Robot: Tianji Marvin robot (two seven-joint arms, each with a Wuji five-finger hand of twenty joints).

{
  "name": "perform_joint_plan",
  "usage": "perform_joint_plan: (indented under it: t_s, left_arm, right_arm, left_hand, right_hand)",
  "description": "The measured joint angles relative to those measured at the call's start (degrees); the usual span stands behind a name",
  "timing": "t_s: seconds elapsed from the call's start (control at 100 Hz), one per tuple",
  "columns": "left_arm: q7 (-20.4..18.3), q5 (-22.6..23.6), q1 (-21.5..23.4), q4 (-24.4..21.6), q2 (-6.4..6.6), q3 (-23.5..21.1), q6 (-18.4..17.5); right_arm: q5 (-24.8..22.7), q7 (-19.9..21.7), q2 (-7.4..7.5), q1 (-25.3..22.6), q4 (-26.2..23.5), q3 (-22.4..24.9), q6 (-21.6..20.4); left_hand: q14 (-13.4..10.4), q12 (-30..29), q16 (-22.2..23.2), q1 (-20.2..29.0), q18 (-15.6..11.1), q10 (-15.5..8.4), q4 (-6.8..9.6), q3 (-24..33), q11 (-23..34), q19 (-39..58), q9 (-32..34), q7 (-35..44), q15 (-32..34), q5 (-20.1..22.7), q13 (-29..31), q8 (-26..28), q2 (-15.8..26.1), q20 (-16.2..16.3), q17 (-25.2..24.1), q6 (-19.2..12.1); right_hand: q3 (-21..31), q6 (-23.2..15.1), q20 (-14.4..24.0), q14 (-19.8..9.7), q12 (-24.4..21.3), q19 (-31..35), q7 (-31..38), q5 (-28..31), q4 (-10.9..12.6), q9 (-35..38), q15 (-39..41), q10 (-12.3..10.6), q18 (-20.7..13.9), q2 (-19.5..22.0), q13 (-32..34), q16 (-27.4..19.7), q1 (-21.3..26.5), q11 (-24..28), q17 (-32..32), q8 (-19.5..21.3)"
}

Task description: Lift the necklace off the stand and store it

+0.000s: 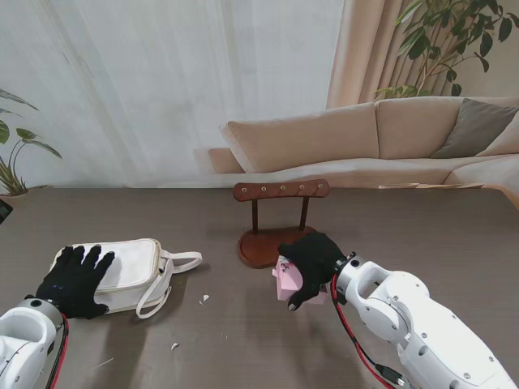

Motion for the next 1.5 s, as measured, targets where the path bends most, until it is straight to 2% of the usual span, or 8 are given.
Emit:
perform_joint_plan:
  t_s: [0.21,0.46,0.72,0.85,1.01,1.13,1.19,1.5]
  left_arm:
    - [-0.2,3.5,-0.2,0.0,0.13,0.5,-1.8]
    - [0.2,3.7,-1.8,1.6,0.43,2.0,-1.6]
    - [4.7,7.1,-3.8,5.3,0.84,4.9,-1.4]
    - [9.7,7.8,-5.1,8.0,1.06,6.5,-1.1]
    - [13.6,7.6,-6.8,10.6,1.17,8.2,-0.4]
    - [15.4,7.4,-8.1,11.8,1.21,9.1,-0.3]
    - [15.3,6.5,-8.5,12.0,1.21,9.4,0.0]
    - [15.4,3.9,-11.3,13.9,1.34,11.2,0.8]
  right_arm:
    - [0.1,0.2,0.00,0.0,0.0,0.0,0.0]
    - [0.6,0.2,0.00,0.0,0.1,-0.2,0.0]
    - [1.3,0.4,-0.04,0.0,0.2,-0.1,0.0]
    - [1.5,0.5,-0.04,0.0,0.3,-0.1,0.1]
    - [1.6,0.7,-0.04,0.0,0.4,-0.1,0.1]
    - [2.1,0.7,-0.06,0.0,0.6,-0.1,0.1]
    - [2.3,0.7,-0.07,0.0,0.7,-0.1,0.1]
    - [3.0,0.7,-0.13,0.0,1.1,-0.2,0.4]
  left_hand:
    - [-0.1,1.1,11.8,-0.6,0.0,-0.3,0.00,1.0,2.2,0.7,1.7,0.4,3.1,1.9,0.0,1.7,-1.7,4.0,0.0,-0.4]
    - [-0.1,1.8,19.7,-0.5,0.0,-0.2,0.00,2.1,4.1,2.8,4.8,1.3,5.0,4.3,0.4,2.3,-1.7,9.6,0.1,1.1]
    - [-0.5,2.9,33.4,-0.4,1.2,-1.1,0.00,5.0,7.3,7.5,14.9,2.6,8.9,13.1,9.2,3.6,-1.8,13.2,9.3,2.0]
    - [0.4,4.8,37.4,0.9,2.3,-1.1,0.00,7.8,10.0,27.0,20.5,6.5,9.1,16.9,16.5,6.0,-1.8,19.0,8.6,2.3]
    - [2.6,8.1,41.3,2.2,5.5,-1.0,-0.58,10.6,11.8,50.2,31.4,11.6,11.7,22.8,27.1,8.6,-4.0,18.5,9.8,2.1]
    - [3.1,11.8,46.4,4.3,7.0,-1.0,-0.82,11.0,12.9,56.9,39.0,19.2,15.6,26.0,34.9,12.4,-6.4,20.5,15.2,1.6]
    - [3.1,14.5,49.7,7.4,7.7,-1.0,-4.93,9.0,13.6,59.7,41.9,24.9,19.1,26.5,38.5,14.5,-7.8,21.5,17.8,1.4]
    - [2.5,40.3,60.2,12.9,9.3,-0.9,-6.11,5.0,12.8,68.7,54.8,52.8,32.4,30.0,48.8,19.9,-14.5,23.8,26.8,-0.4]
  right_hand:
    - [0.0,0.0,0.0,0.0,0.0,0.0,0.0,0.0,0.0,0.0,0.0,0.0,0.0,0.0,0.0,0.0,0.0,0.0,0.0,0.0]
    - [0.0,0.0,0.0,0.0,0.0,0.0,0.0,0.0,0.0,0.0,0.0,0.0,0.0,0.0,0.0,0.0,0.0,0.0,0.0,0.0]
    - [0.0,0.0,0.0,0.0,0.0,0.0,0.0,0.0,0.0,0.0,0.0,0.0,0.0,0.0,0.0,0.0,0.0,0.0,0.0,0.0]
    - [0.0,0.0,0.0,0.0,0.0,0.0,0.0,0.0,0.0,0.0,0.0,0.0,0.0,0.0,0.0,0.0,0.0,0.0,0.0,0.0]
    - [0.0,0.0,0.0,0.0,0.0,0.0,0.0,0.0,0.0,0.0,0.0,0.0,0.0,0.0,0.0,0.0,0.0,0.0,0.0,0.0]
    - [0.0,0.0,0.0,0.0,0.0,0.0,0.0,0.0,0.0,0.0,0.0,0.0,0.0,0.0,0.0,0.0,0.0,0.0,0.0,0.0]
    - [0.0,0.0,0.0,0.0,0.0,0.0,0.0,0.0,0.0,0.0,0.0,0.0,0.0,0.0,0.0,0.0,0.0,0.0,0.0,0.0]
    - [0.0,0.0,0.0,0.0,0.0,0.0,0.0,0.0,0.0,0.0,0.0,0.0,0.0,0.0,0.0,0.0,0.0,0.0,0.0,0.0]
